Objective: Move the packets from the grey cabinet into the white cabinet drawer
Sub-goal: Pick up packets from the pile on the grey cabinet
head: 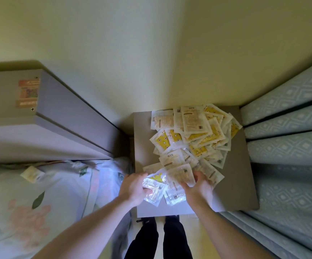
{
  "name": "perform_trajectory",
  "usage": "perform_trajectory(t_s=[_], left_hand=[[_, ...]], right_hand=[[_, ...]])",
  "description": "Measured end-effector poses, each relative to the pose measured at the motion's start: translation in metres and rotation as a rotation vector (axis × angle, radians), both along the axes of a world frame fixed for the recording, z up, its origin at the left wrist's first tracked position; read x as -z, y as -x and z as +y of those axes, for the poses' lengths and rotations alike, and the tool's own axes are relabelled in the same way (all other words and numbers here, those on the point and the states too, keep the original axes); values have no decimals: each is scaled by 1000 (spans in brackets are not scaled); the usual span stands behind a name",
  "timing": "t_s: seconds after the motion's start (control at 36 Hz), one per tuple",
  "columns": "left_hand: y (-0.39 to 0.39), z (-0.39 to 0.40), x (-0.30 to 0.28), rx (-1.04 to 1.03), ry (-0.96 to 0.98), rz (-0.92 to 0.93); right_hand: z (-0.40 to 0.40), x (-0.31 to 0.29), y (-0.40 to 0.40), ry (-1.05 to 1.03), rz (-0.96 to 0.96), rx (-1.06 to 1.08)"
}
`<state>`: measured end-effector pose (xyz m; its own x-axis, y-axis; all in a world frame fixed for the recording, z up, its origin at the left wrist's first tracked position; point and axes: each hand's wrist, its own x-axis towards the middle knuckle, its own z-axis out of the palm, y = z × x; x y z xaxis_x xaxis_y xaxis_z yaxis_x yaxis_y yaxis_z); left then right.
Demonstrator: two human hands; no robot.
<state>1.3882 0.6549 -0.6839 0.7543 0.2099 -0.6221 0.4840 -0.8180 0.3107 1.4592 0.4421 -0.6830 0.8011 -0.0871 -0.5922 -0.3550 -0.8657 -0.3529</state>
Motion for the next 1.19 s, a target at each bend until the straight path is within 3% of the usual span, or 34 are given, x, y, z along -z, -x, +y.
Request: perform_trajectory(t_s=[0.47,0.69,0.94,1.19], left_hand=[[0,3,-9,-60,91,-183],[-13,-13,8,-85,68,-112],[0,-9,2,-220,225,-96],[2,-16,12,-170,171,-177]], right_hand=[[-53,-63,17,-374,99,320],[-74,-59,30,-349,156,370],[-61,-35,45,-376,301,469],[-34,-15,17,-254,166,440]])
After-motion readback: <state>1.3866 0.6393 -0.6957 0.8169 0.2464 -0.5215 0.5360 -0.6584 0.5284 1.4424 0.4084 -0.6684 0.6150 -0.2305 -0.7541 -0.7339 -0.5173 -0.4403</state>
